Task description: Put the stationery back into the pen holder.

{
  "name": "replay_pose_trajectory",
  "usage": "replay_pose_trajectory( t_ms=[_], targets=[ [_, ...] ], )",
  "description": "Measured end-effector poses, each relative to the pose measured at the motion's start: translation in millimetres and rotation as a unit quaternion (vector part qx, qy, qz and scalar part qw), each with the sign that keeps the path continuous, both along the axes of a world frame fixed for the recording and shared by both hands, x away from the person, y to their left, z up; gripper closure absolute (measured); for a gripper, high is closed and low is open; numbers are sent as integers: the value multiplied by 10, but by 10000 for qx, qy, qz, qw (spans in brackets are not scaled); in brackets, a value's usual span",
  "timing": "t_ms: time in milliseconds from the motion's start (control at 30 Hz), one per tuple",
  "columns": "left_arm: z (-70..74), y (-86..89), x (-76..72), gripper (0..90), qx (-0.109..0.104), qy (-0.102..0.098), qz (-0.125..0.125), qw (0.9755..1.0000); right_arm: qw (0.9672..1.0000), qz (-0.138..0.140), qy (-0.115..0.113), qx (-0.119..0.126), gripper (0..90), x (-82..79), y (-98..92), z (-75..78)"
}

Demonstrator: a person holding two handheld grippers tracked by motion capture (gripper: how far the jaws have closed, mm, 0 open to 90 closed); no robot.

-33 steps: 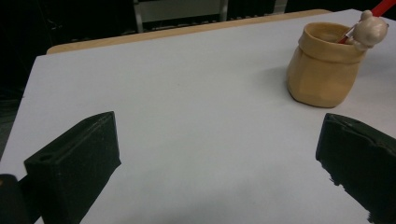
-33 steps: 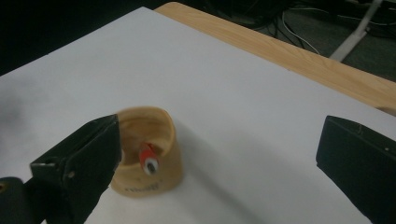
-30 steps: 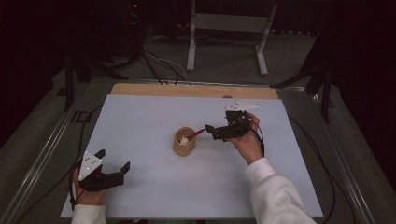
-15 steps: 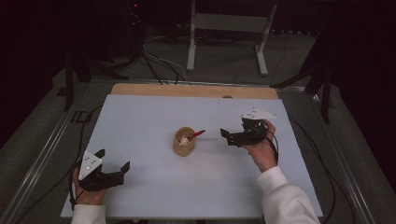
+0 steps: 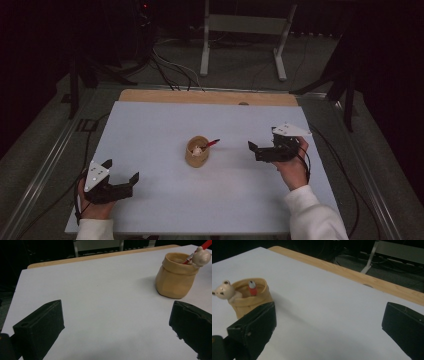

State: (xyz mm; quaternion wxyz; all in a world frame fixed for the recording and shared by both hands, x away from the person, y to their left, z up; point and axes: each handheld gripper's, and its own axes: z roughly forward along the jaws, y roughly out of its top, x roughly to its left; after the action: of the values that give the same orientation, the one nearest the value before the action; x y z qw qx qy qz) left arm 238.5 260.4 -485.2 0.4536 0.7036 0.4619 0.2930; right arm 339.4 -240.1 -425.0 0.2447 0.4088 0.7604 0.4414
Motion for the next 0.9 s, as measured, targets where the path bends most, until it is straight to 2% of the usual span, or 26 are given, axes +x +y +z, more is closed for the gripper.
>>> replay_pose_trajectory(
  t_ms=[200,467,567,633,733,800,900],
  targets=[
    [-9,9,7,2,-29,19,7,10000,9999,-102,-94,-1,2,-168,-92,-62],
    [4,3,11,2,-116,16,-10,9999,9998,-165,-28,65,2,-373,-197,-233],
    [11,4,8,2,-90,-9,-4,10000,9996,-210,-109,143,2,-426,-224,-284],
    [14,5,7,2,-89,-18,7,10000,9996,-248,-26,106,2,-446,-241,-345],
    [12,4,7,2,-85,-27,-1,10000,9994,-317,-80,152,2,-491,-273,-415],
    [13,0,6,2,-101,-47,5,9999,9993,-327,-47,164,2,-510,-293,-438],
    [21,2,0,2,-79,-94,21,9999,9992,-330,-116,173,2,-541,-320,-463]
  ],
)
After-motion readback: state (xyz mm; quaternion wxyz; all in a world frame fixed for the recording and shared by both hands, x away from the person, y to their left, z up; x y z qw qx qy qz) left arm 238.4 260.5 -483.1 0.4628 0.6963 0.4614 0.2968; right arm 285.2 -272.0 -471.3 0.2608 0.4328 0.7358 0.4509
